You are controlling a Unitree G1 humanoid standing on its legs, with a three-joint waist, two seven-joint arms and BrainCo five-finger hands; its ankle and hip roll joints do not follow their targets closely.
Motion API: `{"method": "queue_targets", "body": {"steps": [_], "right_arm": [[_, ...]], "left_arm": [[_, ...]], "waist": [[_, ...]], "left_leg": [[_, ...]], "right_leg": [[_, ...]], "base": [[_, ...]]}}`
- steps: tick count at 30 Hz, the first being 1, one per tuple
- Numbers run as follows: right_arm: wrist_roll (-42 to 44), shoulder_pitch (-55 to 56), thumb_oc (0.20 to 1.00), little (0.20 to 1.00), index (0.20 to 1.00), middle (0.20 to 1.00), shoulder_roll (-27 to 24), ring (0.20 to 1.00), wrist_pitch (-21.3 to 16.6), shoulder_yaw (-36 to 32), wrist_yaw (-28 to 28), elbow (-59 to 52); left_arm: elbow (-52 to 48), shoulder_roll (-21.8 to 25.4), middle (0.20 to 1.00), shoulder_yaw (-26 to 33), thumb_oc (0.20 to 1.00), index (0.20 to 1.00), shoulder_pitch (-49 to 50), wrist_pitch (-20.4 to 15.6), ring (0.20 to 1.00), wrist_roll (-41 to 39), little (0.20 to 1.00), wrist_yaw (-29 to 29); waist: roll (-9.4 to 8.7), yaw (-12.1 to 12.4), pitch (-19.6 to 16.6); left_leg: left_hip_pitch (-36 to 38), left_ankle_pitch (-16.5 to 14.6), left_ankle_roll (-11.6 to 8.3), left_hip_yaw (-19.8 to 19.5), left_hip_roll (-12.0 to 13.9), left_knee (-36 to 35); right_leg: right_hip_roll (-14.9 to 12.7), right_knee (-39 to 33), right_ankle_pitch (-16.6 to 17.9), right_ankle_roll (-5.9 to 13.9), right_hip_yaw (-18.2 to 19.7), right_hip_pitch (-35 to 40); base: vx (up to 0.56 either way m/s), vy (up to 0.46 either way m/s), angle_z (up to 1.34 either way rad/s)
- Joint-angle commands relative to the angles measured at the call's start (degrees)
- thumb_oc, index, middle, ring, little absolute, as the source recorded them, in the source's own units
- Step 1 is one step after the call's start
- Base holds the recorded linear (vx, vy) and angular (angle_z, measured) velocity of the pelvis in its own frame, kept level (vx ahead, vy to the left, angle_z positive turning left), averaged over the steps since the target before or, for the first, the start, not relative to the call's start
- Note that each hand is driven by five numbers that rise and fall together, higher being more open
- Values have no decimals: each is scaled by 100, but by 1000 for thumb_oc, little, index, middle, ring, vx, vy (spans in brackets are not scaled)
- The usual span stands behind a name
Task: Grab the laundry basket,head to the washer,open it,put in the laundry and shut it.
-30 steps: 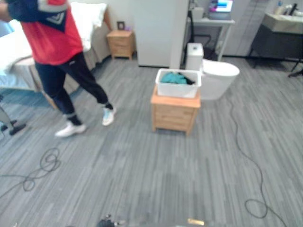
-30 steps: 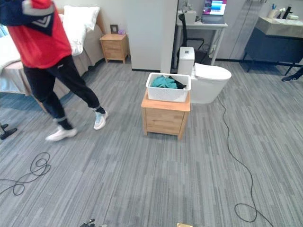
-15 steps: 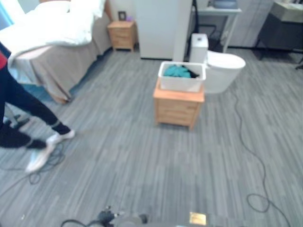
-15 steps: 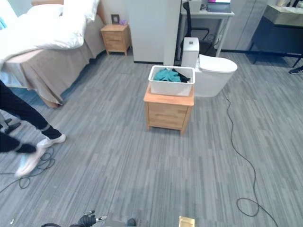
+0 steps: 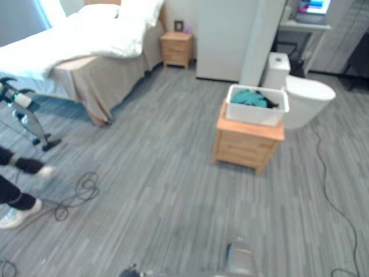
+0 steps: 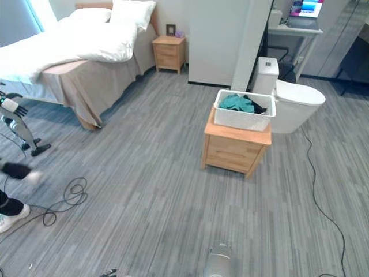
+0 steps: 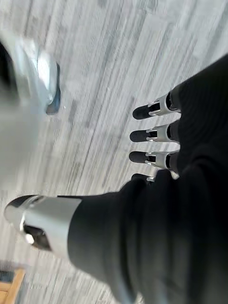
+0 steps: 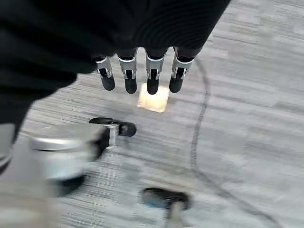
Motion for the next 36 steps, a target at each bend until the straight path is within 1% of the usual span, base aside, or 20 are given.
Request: {"method": "queue_targets", "body": {"steps": [1, 7, 8, 9, 10, 12, 13, 14, 15, 16, 17, 18, 19, 22, 23, 27, 28, 29, 33, 36], "right_arm": [[171, 124, 1000, 1000, 1000, 1000, -150, 1000, 130, -123, 65, 270], [199, 138, 1000, 1000, 1000, 1000, -163, 1000, 115, -156, 50, 228], [319, 184, 1000, 1000, 1000, 1000, -164, 1000, 78, -296, 54, 107], [259, 215, 1000, 1000, 1000, 1000, -68, 1000, 5, -317, 143, -69], [210, 231, 1000, 1000, 1000, 1000, -81, 1000, -65, -212, 131, -8], [182, 202, 1000, 1000, 1000, 1000, -107, 1000, -83, -72, 103, -52], [141, 180, 1000, 1000, 1000, 1000, -109, 1000, -96, 28, 113, -80], [141, 180, 1000, 1000, 1000, 1000, -107, 1000, -96, 28, 113, -80], [48, 98, 1000, 1000, 1000, 1000, -195, 1000, -84, 222, 105, -146], [48, 98, 1000, 1000, 1000, 1000, -194, 1000, -84, 222, 105, -146], [-46, -222, 1000, 1000, 1000, 1000, -311, 1000, -90, 501, 53, -429], [-40, -286, 1000, 1000, 1000, 1000, -302, 1000, -106, 494, 36, -498], [-40, -287, 1000, 1000, 1000, 1000, -300, 1000, -106, 494, 36, -498], [24, -328, 1000, 1000, 1000, 1000, -222, 1000, -137, 439, 39, -650], [24, -326, 1000, 1000, 1000, 1000, -222, 1000, -137, 438, 39, -651], [-46, -253, 1000, 1000, 1000, 1000, -95, 1000, -120, 497, 84, -605], [-64, -237, 1000, 1000, 1000, 1000, -76, 1000, -117, 513, 93, -572], [-152, -184, 1000, 1000, 1000, 1000, 22, 1000, -142, 525, 142, -475], [-189, -142, 1000, 1000, 1000, 1000, 72, 1000, -159, 477, 138, -307], [-188, -75, 1000, 1000, 1000, 1000, 78, 1000, -142, 468, 143, -108]], "left_arm": [[-214, -46, 1000, -51, 1000, 1000, -109, -182, 1000, 127, 1000, -92], [-179, -55, 1000, -40, 1000, 1000, -132, -178, 1000, 129, 1000, -93], [-124, -77, 1000, -67, 1000, 1000, -173, -193, 1000, 154, 1000, -99], [137, 24, 1000, -79, 1000, 1000, -144, -236, 1000, 75, 1000, -39], [175, 34, 1000, 38, 1000, 1000, -155, -258, 1000, -39, 1000, -8], [215, 106, 1000, 49, 1000, 1000, -69, -270, 1000, -84, 1000, 45], [171, 187, 1000, 101, 1000, 1000, -62, -255, 1000, -112, 1000, 51], [171, 189, 1000, 101, 1000, 1000, -62, -255, 1000, -112, 1000, 51], [-18, 251, 1000, 253, 1000, 1000, -68, -267, 1000, -211, 1000, 9], [-18, 253, 1000, 253, 1000, 1000, -68, -267, 1000, -211, 1000, 9], [-107, 363, 1000, 454, 1000, 1000, -55, -326, 1000, -294, 1000, 84], [-71, 416, 1000, 508, 1000, 1000, -36, -348, 1000, -300, 1000, 118], [-71, 418, 1000, 509, 1000, 1000, -37, -348, 1000, -300, 1000, 118], [89, 462, 1000, 572, 1000, 1000, 97, -330, 1000, -311, 1000, 121], [89, 462, 1000, 570, 1000, 1000, 98, -330, 1000, -311, 1000, 121], [222, 479, 1000, 475, 1000, 1000, 113, -284, 1000, -283, 1000, 83], [228, 472, 1000, 491, 1000, 1000, 119, -270, 1000, -295, 1000, 74], [218, 472, 1000, 600, 1000, 1000, 167, -238, 1000, -334, 1000, 62], [255, 457, 1000, 664, 1000, 1000, 159, -212, 1000, -324, 1000, 75], [254, 408, 1000, 651, 1000, 1000, 111, -203, 1000, -332, 1000, 54]], "waist": [[-52, -110, -144], [-51, -155, -151], [-57, -265, -203], [-112, -423, -288], [-51, -481, -301], [-77, -529, -396], [-199, -481, -377], [-206, -483, -384], [-410, -234, -135], [-418, -241, -145], [-586, 148, 228], [-623, 269, 293], [-633, 262, 284], [-677, 548, 298], [-666, 539, 300], [-598, 754, 204], [-562, 808, 178], [-405, 942, 15], [-388, 952, -101], [-375, 915, -148]], "left_leg": [[420, -323, -440, -309, 812, 6], [538, -339, -455, -343, 866, -62], [838, -374, -509, -381, 1026, -200], [1251, -34, -768, -134, 1554, -245], [1183, 614, -839, -8, 1866, -35], [902, 1637, -920, 579, 2235, 853], [468, 1906, -846, 896, 2449, 1840], [457, 1910, -845, 892, 2442, 1840], [-694, 1807, -584, 875, 2455, 3591], [-712, 1811, -583, 867, 2447, 3594], [-1882, 1381, -476, 890, 1989, 4819], [-2211, 1227, -490, 859, 1702, 4909], [-2226, 1235, -488, 855, 1692, 4907], [-3082, 964, -575, 912, 710, 4111], [-3087, 952, -575, 899, 715, 4130], [-3579, 1146, -703, 847, 188, 2630], [-3589, 1207, -722, 803, 135, 2153], [-3316, 1485, -736, 677, 314, 385], [-3030, 1591, -742, 607, 534, -652], [-3005, 1614, -765, 397, 610, -814]], "right_leg": [[-659, -784, 1464, 108, -68, -162], [-625, -830, 1447, 133, -107, -227], [-527, -844, 1358, 197, -200, -220], [-250, -312, 1463, 286, -552, -451], [114, 329, 1246, 189, -583, -758], [220, 552, 856, -31, -880, -758], [254, 599, 643, -206, -947, -620], [247, 596, 647, -205, -946, -627], [419, 476, 387, -544, -896, -216], [409, 474, 391, -543, -898, -226], [578, 285, 320, -723, -843, 274], [602, 229, 298, -750, -797, 418], [592, 228, 300, -748, -801, 407], [672, 5, 233, -708, -681, 927], [680, 1, 230, -708, -694, 937], [852, -130, 170, -668, -653, 1304], [917, -132, 135, -670, -627, 1385], [1147, -163, -9, -685, -528, 1662], [1259, -205, -228, -711, -335, 1989], [1302, -190, -327, -751, -155, 2146]], "base": [[508, -282, 137], [89, -63, 21], [883, -854, -11], [1164, -1202, 8], [1048, -1148, 17], [583, -651, -1], [384, -428, -10], [410, -622, -4], [220, -396, -22], [474, -789, -52], [347, -468, -37], [348, -468, -33], [248, -151, -84], [311, -133, -74], [356, -133, -7], [234, -21, 5], [533, 43, -33], [560, 42, -47], [350, 38, -62], [328, 69, -42]]}}
